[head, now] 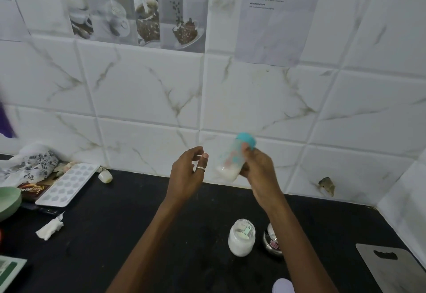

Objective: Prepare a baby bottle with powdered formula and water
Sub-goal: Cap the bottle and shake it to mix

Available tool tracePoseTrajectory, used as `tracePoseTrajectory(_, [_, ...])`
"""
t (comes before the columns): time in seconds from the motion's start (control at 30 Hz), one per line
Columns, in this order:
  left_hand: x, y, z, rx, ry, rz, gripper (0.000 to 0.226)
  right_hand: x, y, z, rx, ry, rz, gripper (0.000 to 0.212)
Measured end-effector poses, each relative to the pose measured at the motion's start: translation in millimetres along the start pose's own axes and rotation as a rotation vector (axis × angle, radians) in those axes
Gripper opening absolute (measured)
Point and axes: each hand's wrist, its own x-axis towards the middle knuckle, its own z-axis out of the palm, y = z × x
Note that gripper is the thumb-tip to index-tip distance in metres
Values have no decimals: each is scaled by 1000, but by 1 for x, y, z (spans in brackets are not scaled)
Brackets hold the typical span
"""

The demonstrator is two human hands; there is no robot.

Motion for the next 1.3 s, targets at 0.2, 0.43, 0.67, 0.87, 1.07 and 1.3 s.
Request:
tracePoseTrajectory(0.2, [1, -3, 0, 9, -1, -2, 37, 3, 1, -1, -103, -24, -33, 39])
tracePoseTrajectory(0.43, [2, -1, 0, 1, 5, -8, 35, 14, -4, -8, 31, 254, -51, 42])
tracePoseTrajectory(0.67, [2, 0, 2, 8, 0, 4, 34, 12, 1, -9, 37, 128, -41, 57])
tracePoseTrajectory(0.87, [3, -5, -1, 13, 3, -3, 35, 5, 5, -2, -63, 85, -6, 50])
tracePoseTrajectory(1.07, [0, -4, 0, -4, 6, -7, 35, 14, -3, -9, 247, 268, -47, 47])
tracePoseTrajectory(1.3, [2, -2, 3, -8, 2, -2, 36, 8, -3, -2, -76, 76, -44, 53])
